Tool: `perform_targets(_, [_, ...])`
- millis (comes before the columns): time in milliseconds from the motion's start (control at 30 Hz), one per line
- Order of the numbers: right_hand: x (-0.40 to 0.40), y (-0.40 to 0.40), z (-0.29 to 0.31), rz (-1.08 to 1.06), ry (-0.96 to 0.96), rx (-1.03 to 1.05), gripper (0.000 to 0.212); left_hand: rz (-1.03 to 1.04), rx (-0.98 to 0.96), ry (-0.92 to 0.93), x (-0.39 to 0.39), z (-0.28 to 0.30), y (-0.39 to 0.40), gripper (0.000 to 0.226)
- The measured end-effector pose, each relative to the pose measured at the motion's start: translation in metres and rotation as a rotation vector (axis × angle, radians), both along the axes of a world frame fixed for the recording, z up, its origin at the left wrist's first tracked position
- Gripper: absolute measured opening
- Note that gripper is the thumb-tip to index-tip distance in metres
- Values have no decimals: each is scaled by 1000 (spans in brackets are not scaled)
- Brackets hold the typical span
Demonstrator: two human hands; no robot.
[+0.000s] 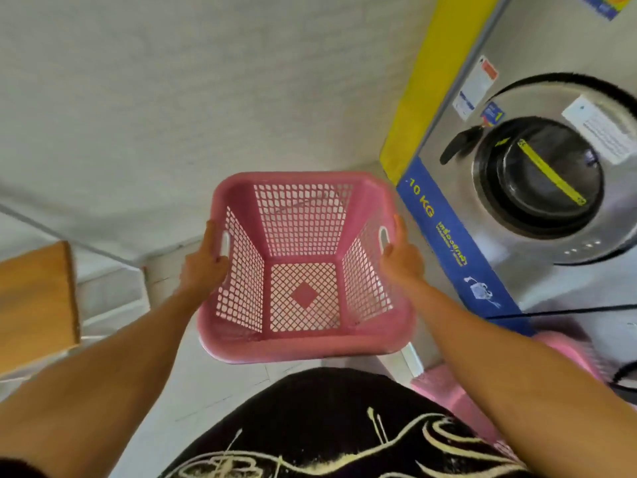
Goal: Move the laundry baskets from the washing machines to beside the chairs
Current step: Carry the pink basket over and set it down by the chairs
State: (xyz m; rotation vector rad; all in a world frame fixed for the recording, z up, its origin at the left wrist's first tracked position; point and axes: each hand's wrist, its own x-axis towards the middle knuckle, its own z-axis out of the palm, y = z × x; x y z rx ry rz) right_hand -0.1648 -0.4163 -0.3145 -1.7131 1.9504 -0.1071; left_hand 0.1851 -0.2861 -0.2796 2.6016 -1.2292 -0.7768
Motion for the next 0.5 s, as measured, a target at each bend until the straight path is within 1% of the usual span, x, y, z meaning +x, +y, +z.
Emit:
perform_targets(100, [32,19,12,116,-20,-34,71,84,-44,-68,14,12,64,82])
perform_targets(233, [77,47,23,280,-21,-91,65,220,-117,-71,28,27,143,81])
perform_targets(300, [101,66,33,365,-23,-93,64,294,-95,-58,35,32,180,82])
perform_targets(367, [125,84,46,456,-40,-85,62,381,-77,-52,39,40,213,78])
perform_targets(500, [174,105,54,650,-50,-58,61,603,-77,-82,33,54,269,73])
